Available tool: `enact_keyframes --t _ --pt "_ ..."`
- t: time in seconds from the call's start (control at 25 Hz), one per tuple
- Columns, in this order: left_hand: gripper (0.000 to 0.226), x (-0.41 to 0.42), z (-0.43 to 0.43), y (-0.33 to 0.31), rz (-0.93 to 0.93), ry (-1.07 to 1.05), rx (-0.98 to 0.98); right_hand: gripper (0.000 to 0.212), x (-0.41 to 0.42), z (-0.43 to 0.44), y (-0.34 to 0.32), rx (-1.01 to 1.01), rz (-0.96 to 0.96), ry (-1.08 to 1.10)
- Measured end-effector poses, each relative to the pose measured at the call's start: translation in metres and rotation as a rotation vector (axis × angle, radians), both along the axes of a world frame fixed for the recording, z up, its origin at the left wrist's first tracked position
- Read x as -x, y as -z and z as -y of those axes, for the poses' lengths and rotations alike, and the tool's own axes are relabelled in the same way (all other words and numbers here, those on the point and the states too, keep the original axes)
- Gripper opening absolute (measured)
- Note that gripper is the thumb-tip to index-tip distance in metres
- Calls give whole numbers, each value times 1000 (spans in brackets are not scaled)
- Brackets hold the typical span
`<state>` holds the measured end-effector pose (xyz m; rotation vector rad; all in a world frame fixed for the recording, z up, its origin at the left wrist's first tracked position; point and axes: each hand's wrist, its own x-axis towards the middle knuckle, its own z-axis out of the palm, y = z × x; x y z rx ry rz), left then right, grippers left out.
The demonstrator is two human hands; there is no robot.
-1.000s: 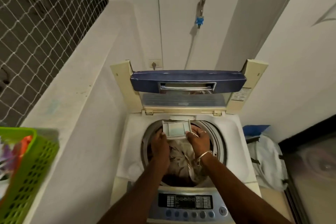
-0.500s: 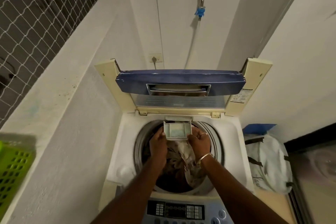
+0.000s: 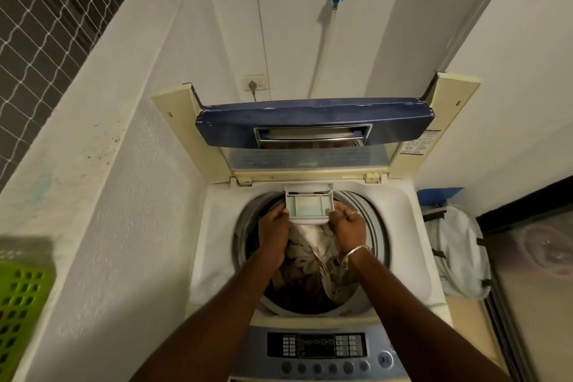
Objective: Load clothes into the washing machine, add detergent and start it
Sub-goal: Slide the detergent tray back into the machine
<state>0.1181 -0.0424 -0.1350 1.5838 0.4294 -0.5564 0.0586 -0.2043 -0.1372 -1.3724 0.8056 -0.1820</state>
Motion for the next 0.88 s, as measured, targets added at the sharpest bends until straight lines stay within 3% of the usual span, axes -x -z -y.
enact_keyframes --t 0.2,0.48,0.88 --pt "39 -15 -4 14 -33 -8 24 17 -11 -3 -9 -104 21 46" --pt "40 -19 0 14 -38 -5 64 16 -24 5 -3 -62 8 45" --pt "35 -21 2 16 109 108 -141 26 -20 -3 -20 -20 42 42"
